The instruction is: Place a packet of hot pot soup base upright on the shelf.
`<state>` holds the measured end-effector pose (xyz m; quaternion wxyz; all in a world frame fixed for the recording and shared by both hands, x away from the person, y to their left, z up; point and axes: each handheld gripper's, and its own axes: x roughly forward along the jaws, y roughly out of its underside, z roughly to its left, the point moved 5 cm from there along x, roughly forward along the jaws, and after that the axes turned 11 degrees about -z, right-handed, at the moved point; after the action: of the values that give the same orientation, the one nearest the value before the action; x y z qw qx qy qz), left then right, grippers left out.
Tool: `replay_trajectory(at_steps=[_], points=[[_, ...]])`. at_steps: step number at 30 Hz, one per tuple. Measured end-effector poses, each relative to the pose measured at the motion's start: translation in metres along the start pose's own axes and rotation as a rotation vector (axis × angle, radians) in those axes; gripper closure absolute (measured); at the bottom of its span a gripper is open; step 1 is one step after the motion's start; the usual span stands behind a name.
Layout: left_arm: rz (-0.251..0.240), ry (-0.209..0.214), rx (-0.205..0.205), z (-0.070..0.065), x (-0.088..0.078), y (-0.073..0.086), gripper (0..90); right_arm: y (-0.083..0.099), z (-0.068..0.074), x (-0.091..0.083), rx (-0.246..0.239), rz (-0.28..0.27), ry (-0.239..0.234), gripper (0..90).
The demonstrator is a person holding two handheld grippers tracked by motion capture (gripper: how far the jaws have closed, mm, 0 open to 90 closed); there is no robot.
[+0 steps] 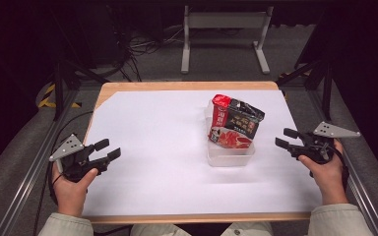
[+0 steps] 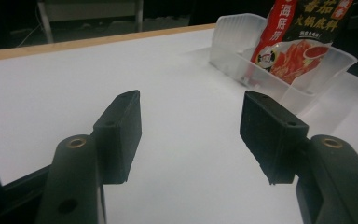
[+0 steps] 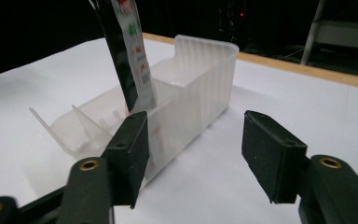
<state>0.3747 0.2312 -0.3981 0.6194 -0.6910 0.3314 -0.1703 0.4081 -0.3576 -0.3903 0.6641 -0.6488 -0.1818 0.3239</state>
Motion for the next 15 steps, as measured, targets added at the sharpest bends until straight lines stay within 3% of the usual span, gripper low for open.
replay_trajectory(at_steps=[3, 8, 15], points=[[0.000, -0.010, 0.000, 0.004, 0.002, 0.005, 39.7, 0.006, -0.003, 0.001, 0.004, -0.004, 0.002, 39.3], [0.016, -0.014, -0.004, 0.007, 0.005, 0.014, 39.8, 0.018, -0.010, 0.000, 0.022, 0.002, 0.044, 35.2], [0.039, -0.012, -0.003, 0.010, 0.009, 0.027, 39.7, 0.041, -0.017, 0.005, 0.003, 0.080, 0.092, 26.0]])
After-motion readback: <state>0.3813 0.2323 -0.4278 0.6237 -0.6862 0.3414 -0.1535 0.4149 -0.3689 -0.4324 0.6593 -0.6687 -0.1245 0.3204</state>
